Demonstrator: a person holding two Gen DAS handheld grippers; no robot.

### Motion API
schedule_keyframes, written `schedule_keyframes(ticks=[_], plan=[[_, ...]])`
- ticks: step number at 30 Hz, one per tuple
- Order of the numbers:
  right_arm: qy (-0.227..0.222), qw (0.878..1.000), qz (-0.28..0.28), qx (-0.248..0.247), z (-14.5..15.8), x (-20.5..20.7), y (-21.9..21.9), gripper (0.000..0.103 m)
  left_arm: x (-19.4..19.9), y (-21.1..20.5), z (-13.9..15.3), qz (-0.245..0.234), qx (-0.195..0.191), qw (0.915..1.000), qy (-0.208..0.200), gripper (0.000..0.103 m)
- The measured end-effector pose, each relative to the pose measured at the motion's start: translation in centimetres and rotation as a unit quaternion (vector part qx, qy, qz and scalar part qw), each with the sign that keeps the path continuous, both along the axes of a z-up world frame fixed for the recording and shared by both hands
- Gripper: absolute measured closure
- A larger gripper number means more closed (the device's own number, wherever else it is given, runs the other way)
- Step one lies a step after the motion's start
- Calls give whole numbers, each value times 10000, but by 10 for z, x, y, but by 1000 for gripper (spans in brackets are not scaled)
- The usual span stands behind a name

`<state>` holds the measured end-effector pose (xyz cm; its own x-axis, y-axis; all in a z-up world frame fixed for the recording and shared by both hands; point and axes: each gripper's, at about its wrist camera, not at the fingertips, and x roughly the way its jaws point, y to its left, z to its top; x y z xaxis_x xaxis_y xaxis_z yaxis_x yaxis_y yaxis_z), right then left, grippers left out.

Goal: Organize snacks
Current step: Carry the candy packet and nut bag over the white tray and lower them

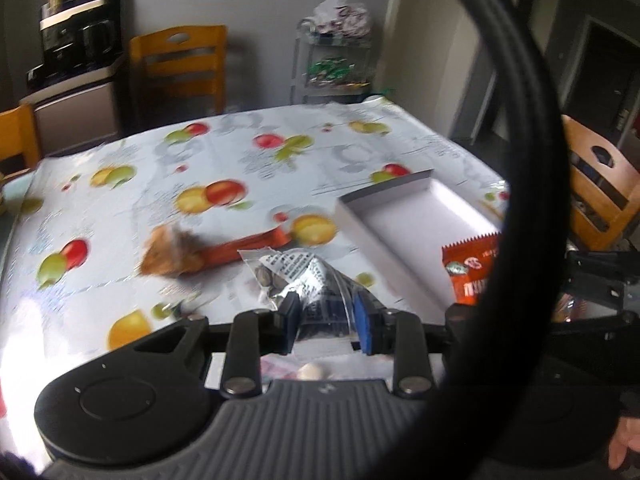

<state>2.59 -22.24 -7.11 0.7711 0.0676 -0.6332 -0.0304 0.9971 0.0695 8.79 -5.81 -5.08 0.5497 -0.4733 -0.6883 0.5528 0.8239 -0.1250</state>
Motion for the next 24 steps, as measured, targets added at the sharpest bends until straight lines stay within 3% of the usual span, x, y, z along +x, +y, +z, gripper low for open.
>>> schedule_keyframes(ticks=[11, 24], plan=[[-30, 9975, -667, -241, 2, -12, -70, 57, -7, -78, 12, -735, -151, 9971, -129, 78], [15, 9958, -795, -452, -3, 1, -113, 57, -9, -140, 12, -1098, -51, 9937, -206, 77]])
